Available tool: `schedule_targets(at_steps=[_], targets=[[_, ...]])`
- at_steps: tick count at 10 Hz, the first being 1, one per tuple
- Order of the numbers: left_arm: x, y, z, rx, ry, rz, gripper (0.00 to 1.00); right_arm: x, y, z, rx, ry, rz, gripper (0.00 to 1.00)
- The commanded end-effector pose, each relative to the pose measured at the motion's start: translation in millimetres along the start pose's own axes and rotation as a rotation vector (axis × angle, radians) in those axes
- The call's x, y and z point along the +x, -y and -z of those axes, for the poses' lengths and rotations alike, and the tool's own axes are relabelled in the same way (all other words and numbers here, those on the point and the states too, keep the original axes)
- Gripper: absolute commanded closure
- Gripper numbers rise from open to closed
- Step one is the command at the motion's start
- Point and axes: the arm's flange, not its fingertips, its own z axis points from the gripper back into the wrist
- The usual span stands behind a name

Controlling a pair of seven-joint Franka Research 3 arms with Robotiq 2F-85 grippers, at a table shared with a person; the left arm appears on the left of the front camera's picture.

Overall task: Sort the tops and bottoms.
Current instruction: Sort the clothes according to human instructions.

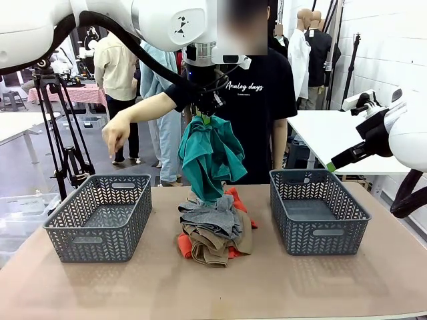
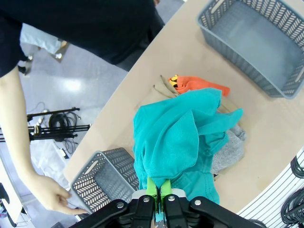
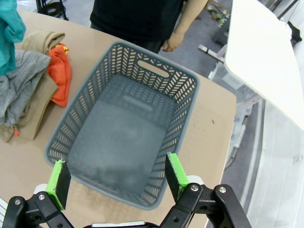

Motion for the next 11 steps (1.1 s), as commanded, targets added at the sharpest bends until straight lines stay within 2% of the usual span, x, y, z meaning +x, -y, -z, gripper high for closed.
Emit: schedule_targets(at_steps=[1, 9, 11], targets=[[-1.2, -1.5, -3.2, 0.000, -0.003, -0.003, 1.00, -0.6, 2.6, 1.8, 0.009, 0.009, -0.002, 0.00], [0.0, 0.0, 0.0, 0.000, 0.000, 0.000, 1.00, -0.6, 2.6, 1.8, 0.009, 0.009, -0.002, 0.00], [-14.6, -13.2, -12.4, 0.062, 0.007, -0.058, 1.00, -0.6, 2.6, 1.8, 0.009, 0.009, -0.002, 0.00]])
